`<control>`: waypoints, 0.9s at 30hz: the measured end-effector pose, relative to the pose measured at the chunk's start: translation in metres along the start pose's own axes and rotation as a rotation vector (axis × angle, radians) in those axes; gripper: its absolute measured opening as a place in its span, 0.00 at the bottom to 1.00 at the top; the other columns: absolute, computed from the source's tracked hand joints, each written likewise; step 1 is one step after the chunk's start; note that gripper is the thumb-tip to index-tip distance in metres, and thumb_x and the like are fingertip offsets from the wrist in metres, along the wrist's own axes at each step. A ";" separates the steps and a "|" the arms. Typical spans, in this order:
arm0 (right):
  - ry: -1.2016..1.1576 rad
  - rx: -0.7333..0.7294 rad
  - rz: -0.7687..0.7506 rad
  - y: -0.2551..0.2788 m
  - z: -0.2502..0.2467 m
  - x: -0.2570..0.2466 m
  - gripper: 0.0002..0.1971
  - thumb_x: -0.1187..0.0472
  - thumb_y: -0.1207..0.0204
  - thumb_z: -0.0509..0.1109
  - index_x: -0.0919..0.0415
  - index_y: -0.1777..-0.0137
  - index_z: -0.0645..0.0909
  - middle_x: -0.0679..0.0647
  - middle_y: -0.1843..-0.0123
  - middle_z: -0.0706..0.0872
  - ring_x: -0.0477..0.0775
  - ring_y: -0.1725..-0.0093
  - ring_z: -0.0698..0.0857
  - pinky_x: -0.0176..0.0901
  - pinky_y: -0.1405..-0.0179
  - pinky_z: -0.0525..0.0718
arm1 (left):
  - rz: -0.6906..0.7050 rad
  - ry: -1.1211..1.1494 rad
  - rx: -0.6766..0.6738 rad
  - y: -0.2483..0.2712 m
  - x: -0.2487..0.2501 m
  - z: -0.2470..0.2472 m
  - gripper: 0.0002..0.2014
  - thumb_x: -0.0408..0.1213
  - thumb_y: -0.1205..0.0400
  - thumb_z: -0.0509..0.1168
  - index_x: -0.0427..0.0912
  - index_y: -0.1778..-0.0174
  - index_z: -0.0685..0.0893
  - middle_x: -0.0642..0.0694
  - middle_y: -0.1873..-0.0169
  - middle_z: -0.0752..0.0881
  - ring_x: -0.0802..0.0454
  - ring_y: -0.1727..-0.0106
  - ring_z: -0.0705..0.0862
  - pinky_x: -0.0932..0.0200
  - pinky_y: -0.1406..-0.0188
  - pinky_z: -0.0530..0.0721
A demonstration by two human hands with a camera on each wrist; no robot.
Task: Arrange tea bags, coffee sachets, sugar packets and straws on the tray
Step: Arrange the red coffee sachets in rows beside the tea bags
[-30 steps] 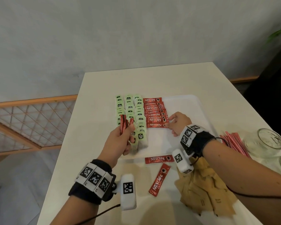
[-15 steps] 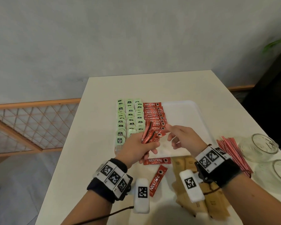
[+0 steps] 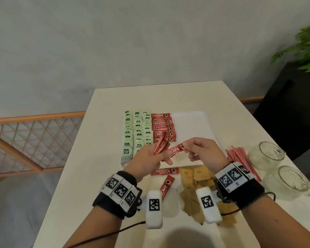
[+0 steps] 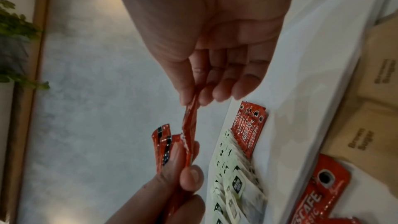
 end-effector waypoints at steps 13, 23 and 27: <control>0.031 -0.125 0.100 0.009 0.026 0.007 0.06 0.65 0.25 0.75 0.67 0.50 0.86 0.56 0.65 0.88 0.47 0.73 0.81 0.36 0.69 0.84 | -0.047 0.036 0.125 0.012 -0.012 -0.013 0.08 0.41 0.17 0.69 0.40 0.49 0.87 0.43 0.62 0.91 0.59 0.82 0.65 0.67 0.84 0.66; 0.203 -0.227 0.167 -0.005 0.025 -0.002 0.11 0.61 0.31 0.81 0.67 0.53 0.89 0.56 0.67 0.89 0.47 0.74 0.81 0.37 0.71 0.83 | 0.007 -0.083 0.136 0.006 -0.006 -0.009 0.08 0.41 0.16 0.67 0.40 0.51 0.89 0.47 0.65 0.92 0.57 0.80 0.68 0.66 0.81 0.69; 0.114 -0.178 0.217 -0.014 0.009 0.005 0.05 0.64 0.28 0.78 0.67 0.55 0.88 0.60 0.64 0.90 0.48 0.72 0.85 0.38 0.68 0.87 | -0.025 -0.052 0.100 0.005 -0.004 -0.018 0.09 0.38 0.15 0.67 0.37 0.54 0.87 0.55 0.78 0.86 0.58 0.79 0.64 0.68 0.81 0.65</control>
Point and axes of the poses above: each hand's wrist, its own y-axis away from the middle knuckle, its own z-axis out of the palm, x = y × z, the point moved 9 cm from there along -y, towards the middle knuckle
